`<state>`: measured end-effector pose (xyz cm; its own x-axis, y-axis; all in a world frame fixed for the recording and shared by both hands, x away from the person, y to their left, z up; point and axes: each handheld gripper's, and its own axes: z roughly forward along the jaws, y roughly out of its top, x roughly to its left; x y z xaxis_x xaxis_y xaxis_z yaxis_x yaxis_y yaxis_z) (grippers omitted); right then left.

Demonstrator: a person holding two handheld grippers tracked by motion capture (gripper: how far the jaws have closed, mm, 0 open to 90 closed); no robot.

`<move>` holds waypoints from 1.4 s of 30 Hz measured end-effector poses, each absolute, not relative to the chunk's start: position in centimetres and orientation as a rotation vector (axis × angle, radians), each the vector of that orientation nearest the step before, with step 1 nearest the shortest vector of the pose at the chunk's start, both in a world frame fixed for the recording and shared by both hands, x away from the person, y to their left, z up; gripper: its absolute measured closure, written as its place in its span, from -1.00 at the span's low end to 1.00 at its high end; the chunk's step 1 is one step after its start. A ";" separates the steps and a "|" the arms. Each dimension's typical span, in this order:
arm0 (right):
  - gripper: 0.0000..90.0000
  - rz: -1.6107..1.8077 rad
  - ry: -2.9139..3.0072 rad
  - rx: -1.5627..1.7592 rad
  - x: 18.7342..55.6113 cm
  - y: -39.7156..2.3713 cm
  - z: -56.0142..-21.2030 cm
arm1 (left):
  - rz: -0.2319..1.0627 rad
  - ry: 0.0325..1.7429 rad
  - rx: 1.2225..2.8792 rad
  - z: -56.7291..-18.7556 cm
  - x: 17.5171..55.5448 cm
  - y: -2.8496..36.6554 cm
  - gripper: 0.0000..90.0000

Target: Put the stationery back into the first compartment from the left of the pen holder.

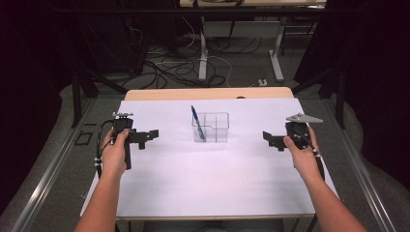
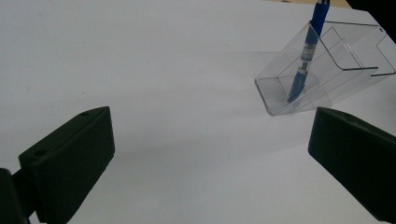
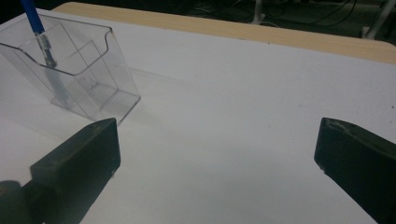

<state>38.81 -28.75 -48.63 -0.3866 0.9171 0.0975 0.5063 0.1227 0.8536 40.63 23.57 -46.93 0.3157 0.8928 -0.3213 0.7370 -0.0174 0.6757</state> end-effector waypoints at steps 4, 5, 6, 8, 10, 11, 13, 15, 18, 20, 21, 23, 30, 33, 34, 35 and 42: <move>-1.00 1.166 1.942 1.378 38.4 -29.4 -49.6 | 0.241 1.457 1.801 -47.0 40.6 23.6 -0.99; -1.00 1.165 1.941 1.381 38.4 -29.6 -49.8 | 0.242 1.458 1.799 -47.0 40.7 23.6 -0.99; -1.00 1.163 1.941 1.385 38.3 -29.8 -50.0 | 0.245 1.459 1.797 -47.1 40.7 23.6 -0.99; -1.00 1.157 1.940 1.392 38.1 -30.0 -50.5 | 0.237 1.462 1.804 -47.1 40.6 23.7 -0.99; -0.99 1.154 1.939 1.386 38.0 -30.3 -50.8 | 0.235 1.463 1.804 -47.1 40.7 23.6 -0.99; -0.99 1.160 1.934 1.383 38.0 -30.4 -50.9 | 0.237 1.460 1.803 -47.1 40.7 23.6 -0.99; -0.99 1.154 1.927 1.397 37.8 -30.6 -51.2 | 0.236 1.460 1.805 -47.0 40.6 23.6 -0.99; -0.98 1.157 1.929 1.404 37.8 -30.8 -51.6 | 0.236 1.461 1.805 -47.0 40.6 23.6 -0.99; -0.98 1.158 1.928 1.418 37.7 -31.0 -52.0 | 0.238 1.466 1.803 -47.1 40.6 23.6 -0.99; -0.98 1.148 1.926 1.413 37.6 -31.2 -52.3 | 0.248 1.465 1.794 -47.1 40.6 23.6 -0.99; -0.98 1.150 1.919 1.418 37.6 -31.1 -52.4 | 0.246 1.465 1.795 -47.1 40.6 23.6 -0.99; -0.98 1.142 1.917 1.415 37.6 -31.2 -52.5 | 0.247 1.465 1.796 -47.1 40.6 23.6 -0.99; -0.97 1.137 1.913 1.435 37.4 -31.4 -53.1 | 0.238 1.462 1.806 -47.1 40.6 23.6 -0.99; -0.96 1.130 1.914 1.454 37.4 -31.4 -53.4 | 0.248 1.463 1.800 -47.1 40.6 23.7 -0.99; -0.96 1.125 1.918 1.445 37.5 -31.5 -53.5 | 0.250 1.463 1.799 -47.1 40.6 23.7 -0.99; -0.96 1.125 1.918 1.451 37.5 -31.5 -53.5 | 0.251 1.462 1.799 -47.1 40.6 23.7 -0.99; -0.95 1.129 1.916 1.468 37.5 -31.5 -53.7 | 0.252 1.461 1.796 -47.1 40.6 23.8 -0.99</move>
